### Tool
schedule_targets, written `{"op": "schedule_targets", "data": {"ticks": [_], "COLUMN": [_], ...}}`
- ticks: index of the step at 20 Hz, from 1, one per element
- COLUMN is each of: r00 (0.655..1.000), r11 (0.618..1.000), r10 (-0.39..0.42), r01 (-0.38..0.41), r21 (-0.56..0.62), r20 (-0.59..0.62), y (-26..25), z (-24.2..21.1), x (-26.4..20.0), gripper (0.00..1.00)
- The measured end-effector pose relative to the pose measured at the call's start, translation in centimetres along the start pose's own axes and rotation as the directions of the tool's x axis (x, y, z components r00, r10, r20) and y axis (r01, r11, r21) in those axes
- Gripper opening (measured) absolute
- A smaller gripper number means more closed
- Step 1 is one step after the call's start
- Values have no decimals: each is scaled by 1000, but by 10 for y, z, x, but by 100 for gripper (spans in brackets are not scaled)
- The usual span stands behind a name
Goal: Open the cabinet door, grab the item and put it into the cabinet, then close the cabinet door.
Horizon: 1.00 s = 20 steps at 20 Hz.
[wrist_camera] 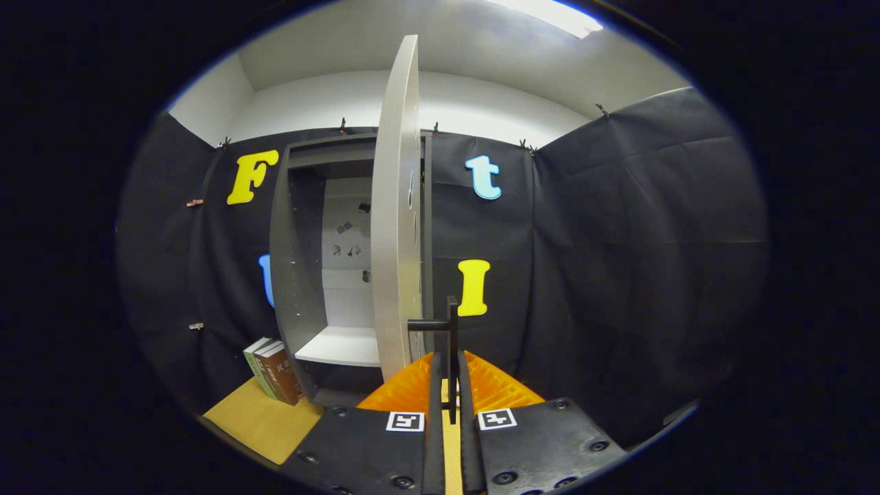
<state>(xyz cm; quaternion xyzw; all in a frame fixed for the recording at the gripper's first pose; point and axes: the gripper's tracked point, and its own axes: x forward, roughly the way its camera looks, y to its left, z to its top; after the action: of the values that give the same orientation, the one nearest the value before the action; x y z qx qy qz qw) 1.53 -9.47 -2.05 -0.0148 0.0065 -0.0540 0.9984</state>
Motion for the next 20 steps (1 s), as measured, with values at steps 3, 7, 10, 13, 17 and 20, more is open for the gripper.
{"op": "schedule_targets", "data": {"ticks": [3, 7, 10, 13, 17, 20], "r00": [999, 1000, 999, 999, 996, 994], "r11": [999, 999, 999, 1000, 999, 994], "r10": [-42, -30, -36, -28, 48, 112], "r01": [42, 31, 36, 28, -49, -112], "r21": [23, 24, 10, 4, 12, -1], "r20": [11, -8, -3, 24, 75, 0], "y": [-19, -19, -15, -7, 17, 49], "z": [5, -7, -7, 1, 6, -26], "x": [-4, -8, -9, -28, -54, -67], "gripper": [13, 13, 13, 17, 67, 96]}}
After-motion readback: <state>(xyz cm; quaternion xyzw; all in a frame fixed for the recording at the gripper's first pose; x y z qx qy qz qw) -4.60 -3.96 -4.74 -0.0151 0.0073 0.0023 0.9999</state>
